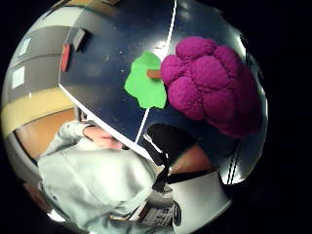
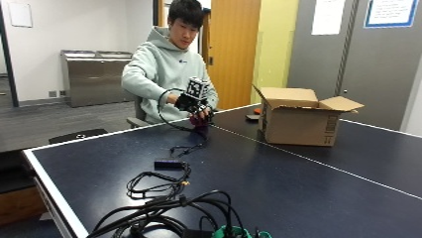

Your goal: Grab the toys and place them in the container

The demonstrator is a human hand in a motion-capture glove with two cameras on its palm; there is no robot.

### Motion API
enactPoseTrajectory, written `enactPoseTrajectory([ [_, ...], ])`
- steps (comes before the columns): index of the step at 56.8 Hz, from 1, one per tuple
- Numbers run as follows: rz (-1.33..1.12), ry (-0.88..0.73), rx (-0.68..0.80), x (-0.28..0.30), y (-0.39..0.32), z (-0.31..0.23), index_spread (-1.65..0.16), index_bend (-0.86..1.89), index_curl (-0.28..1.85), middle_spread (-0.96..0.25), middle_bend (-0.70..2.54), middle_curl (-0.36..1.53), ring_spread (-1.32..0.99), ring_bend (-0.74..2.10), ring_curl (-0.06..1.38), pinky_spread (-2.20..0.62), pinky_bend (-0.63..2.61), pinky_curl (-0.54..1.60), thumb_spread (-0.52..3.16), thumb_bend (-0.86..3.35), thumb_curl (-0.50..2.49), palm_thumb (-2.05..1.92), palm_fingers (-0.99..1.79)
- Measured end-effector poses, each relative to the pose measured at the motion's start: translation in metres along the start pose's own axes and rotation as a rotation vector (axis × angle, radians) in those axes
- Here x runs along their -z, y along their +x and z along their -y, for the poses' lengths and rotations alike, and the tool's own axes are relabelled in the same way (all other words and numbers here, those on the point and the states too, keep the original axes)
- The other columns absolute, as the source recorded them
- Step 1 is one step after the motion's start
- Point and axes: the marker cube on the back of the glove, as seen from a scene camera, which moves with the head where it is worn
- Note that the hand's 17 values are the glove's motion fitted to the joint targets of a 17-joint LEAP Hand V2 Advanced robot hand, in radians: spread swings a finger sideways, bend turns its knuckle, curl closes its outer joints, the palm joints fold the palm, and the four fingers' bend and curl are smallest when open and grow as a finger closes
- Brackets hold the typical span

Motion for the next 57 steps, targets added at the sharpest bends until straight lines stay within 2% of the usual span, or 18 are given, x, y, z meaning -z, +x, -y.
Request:
enactPoseTrajectory([
  [2,-0.021,0.004,0.024,-0.008,-0.021,-0.005,-0.22,0.05,0.10,0.02,0.20,0.22,-0.03,0.62,0.36,0.00,1.08,0.37,1.15,-0.02,0.34,0.04,0.09],
  [5,-0.115,0.000,0.126,-0.017,-0.025,-0.007,-0.24,0.04,0.07,-0.02,0.30,0.25,-0.13,0.83,0.39,-0.11,1.06,0.35,1.16,-0.01,0.34,0.07,0.37],
  [10,-0.092,-0.033,0.034,-0.020,-0.031,0.002,-0.26,0.02,0.04,-0.08,0.43,0.31,-0.24,1.00,0.45,-0.25,1.11,0.35,1.20,0.03,0.35,0.16,0.55],
  [13,-0.184,-0.086,0.178,-0.022,-0.024,0.004,-0.26,-0.01,0.01,-0.12,0.55,0.35,-0.28,1.10,0.49,-0.32,1.15,0.37,1.26,0.08,0.37,0.25,0.69],
  [19,-0.073,-0.188,0.142,-0.019,-0.046,0.015,-0.23,0.05,-0.01,-0.17,0.61,0.41,-0.31,1.20,0.53,-0.38,1.23,0.41,1.30,0.15,0.42,0.39,0.73],
  [24,0.052,-0.305,0.073,-0.007,-0.066,0.022,-0.20,0.14,0.00,-0.20,0.73,0.47,-0.33,1.24,0.55,-0.39,1.22,0.42,1.15,0.18,0.51,0.53,0.84],
  [32,0.067,-0.405,0.153,0.033,-0.095,0.022,-0.20,0.28,0.03,-0.21,0.84,0.54,-0.33,1.21,0.54,-0.39,1.10,0.40,0.97,0.18,0.61,0.60,1.05],
  [37,0.013,-0.355,0.235,0.082,-0.099,0.028,-0.21,0.35,0.05,-0.21,0.87,0.58,-0.33,1.19,0.55,-0.40,1.06,0.41,0.88,0.16,0.66,0.61,1.08],
  [43,-0.055,-0.212,0.380,0.161,-0.069,0.050,-0.21,0.44,0.08,-0.21,0.88,0.61,-0.33,1.19,0.56,-0.40,1.04,0.42,0.79,0.15,0.72,0.62,1.11],
  [50,0.002,-0.052,0.241,0.247,-0.077,0.084,-0.21,0.51,0.11,-0.21,0.90,0.65,-0.32,1.19,0.56,-0.41,1.03,0.43,0.70,0.14,0.79,0.62,1.11],
  [53,0.040,-0.002,0.261,0.275,-0.085,0.095,-0.21,0.53,0.13,-0.21,0.90,0.67,-0.32,1.20,0.57,-0.40,1.04,0.44,0.67,0.13,0.81,0.62,1.11],
  [57,0.093,0.074,0.099,0.311,-0.091,0.124,-0.21,0.56,0.14,-0.21,0.91,0.68,-0.32,1.20,0.57,-0.40,1.04,0.45,0.64,0.12,0.85,0.62,1.10],
])
